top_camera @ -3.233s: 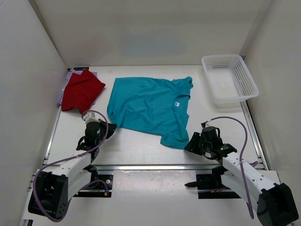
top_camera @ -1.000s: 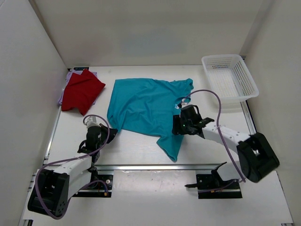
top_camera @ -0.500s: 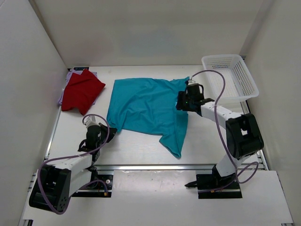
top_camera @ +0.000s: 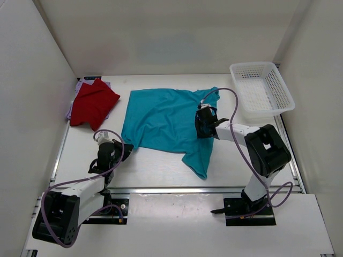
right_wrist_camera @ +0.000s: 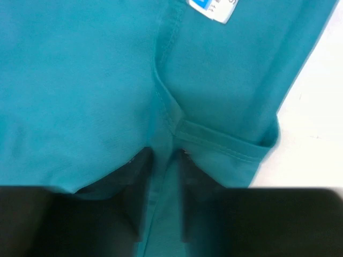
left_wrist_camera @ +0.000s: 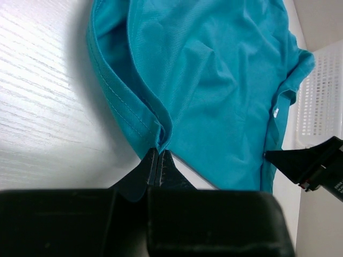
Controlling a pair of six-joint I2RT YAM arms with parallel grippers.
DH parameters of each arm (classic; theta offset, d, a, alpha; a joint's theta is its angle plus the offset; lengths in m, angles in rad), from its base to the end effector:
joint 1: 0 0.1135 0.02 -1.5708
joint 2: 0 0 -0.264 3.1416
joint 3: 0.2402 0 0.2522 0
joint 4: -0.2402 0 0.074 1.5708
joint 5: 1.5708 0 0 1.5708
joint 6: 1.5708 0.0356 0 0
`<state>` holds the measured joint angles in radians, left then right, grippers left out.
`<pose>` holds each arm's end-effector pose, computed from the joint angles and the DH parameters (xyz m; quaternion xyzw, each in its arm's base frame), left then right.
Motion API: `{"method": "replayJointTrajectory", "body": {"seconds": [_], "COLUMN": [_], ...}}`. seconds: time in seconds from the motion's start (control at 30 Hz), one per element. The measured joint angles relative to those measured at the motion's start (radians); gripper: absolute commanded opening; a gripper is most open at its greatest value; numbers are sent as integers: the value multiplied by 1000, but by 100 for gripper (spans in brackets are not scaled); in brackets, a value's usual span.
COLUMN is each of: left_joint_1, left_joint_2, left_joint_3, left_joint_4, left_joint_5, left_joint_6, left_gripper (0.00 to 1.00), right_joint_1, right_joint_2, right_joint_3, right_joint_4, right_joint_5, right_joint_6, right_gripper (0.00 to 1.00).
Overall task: Fold and stack the t-shirts
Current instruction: Flatten out the tshirt
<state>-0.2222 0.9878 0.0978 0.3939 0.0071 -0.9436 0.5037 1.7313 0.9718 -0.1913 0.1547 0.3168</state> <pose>0.1676 -0.0381 0.1291 -0.3015 0.8044 -0.2843 0.4257 0.3044 0.1615 0.1601 -0.0651 0.9475 0.0538 0.3083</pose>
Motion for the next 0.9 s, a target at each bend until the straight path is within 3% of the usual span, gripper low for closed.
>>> {"method": "replayJointTrajectory", "body": {"seconds": [0.07,0.2,0.4,0.47,0.57,0.6,0.7,0.87,0.9], "left_joint_1": [0,2,35,44,43,42,40,30,24], "left_joint_2": [-8,-8,-20,-29,-32,-31,-31,-48,-55], "left_joint_3": [0,0,0,0,0,0,0,0,0], "left_joint_4": [0,-1,-19,-26,-27,-27,-31,-53,-53], "left_joint_5": [0,0,2,1,1,1,2,5,5], "left_joint_6": [0,0,1,2,4,4,6,11,11], "left_gripper": [0,0,0,0,0,0,0,0,0], "right_joint_1": [-4,-55,-239,-317,-412,-442,-498,-491,-479], "right_joint_2": [16,45,92,82,43,21,-69,-328,-408], "right_joint_3": [8,31,102,108,70,41,-56,-239,-291], "right_joint_4": [0,46,151,196,234,246,238,224,222], "right_joint_5": [11,-35,-246,-306,-348,-350,-330,-285,-277], "right_joint_6": [-8,-11,29,55,92,107,142,195,207], "right_gripper": [0,0,0,9,35,40,42,27,17]}}
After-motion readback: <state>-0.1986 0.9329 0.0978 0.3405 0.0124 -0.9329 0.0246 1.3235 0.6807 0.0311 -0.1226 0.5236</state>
